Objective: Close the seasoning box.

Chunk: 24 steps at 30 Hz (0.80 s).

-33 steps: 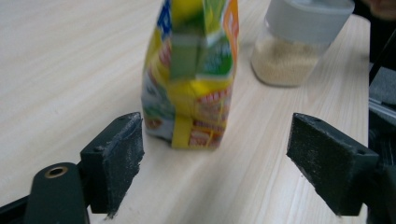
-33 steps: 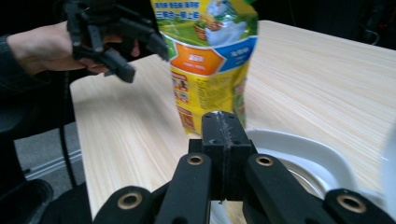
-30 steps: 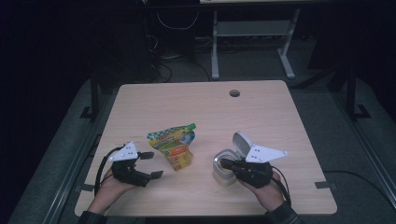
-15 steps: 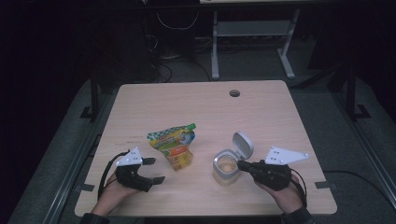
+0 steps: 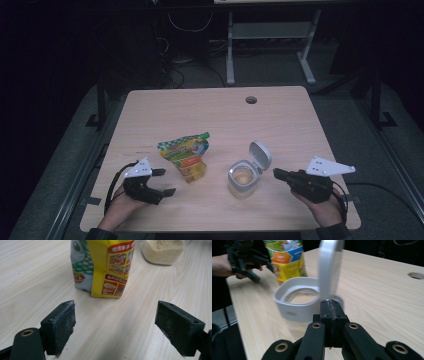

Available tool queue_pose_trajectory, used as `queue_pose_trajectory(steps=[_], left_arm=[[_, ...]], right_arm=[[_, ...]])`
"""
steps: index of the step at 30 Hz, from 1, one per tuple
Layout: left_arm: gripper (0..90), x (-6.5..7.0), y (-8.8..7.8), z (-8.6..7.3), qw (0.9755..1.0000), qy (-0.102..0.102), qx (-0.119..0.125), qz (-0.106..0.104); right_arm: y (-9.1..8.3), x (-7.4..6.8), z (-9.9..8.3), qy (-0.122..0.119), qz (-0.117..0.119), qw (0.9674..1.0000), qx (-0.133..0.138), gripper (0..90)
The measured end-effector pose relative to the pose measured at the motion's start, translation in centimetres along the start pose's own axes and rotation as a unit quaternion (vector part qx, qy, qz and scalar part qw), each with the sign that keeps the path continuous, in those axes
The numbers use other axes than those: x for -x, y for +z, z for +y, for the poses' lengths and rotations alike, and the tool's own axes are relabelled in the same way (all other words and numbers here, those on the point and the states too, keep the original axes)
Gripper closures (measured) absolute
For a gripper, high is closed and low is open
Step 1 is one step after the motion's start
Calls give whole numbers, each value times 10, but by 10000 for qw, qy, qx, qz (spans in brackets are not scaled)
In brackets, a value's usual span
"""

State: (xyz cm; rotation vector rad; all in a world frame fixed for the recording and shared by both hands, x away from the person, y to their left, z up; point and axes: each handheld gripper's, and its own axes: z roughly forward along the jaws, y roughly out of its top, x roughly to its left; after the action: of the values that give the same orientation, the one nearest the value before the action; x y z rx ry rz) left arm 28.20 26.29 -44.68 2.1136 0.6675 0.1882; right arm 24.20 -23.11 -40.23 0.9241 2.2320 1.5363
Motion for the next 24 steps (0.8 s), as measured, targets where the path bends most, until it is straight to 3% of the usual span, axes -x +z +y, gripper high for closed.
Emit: queue_pose_trajectory(steps=[4,12,24], left_arm=[[165,-1,1,-1,10000,-18,-13,0],[164,-2,2,-1,10000,13,-56,25],[165,-2,4,-1,9999,49,-101,-12]], right_arm=[[2,7,0,51,-137,9999,35,899],[15,16,9,80,-174,9996,231,900],[23,9,17,70,-31,9994,343,900]])
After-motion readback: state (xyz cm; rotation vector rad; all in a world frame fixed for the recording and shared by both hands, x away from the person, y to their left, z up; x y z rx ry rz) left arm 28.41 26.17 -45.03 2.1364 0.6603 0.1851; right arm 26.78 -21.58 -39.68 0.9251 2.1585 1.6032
